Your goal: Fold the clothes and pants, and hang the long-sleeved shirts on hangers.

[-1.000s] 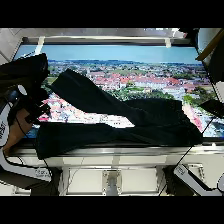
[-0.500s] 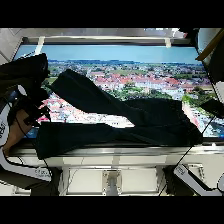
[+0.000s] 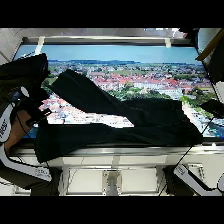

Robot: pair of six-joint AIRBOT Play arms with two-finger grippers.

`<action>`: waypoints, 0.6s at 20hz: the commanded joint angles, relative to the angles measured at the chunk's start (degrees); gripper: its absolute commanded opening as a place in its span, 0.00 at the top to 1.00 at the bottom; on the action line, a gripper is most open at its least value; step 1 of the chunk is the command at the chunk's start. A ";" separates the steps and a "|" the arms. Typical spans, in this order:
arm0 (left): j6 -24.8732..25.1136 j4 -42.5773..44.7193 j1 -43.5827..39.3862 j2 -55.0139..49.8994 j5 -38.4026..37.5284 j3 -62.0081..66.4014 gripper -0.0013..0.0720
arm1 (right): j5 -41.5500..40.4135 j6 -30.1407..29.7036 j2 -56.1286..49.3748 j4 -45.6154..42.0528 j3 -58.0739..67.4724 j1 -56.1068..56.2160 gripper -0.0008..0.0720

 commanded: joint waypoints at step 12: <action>1.05 1.53 0.90 4.72 2.38 2.89 0.18 | -0.04 -1.33 0.02 -0.04 0.04 0.04 0.32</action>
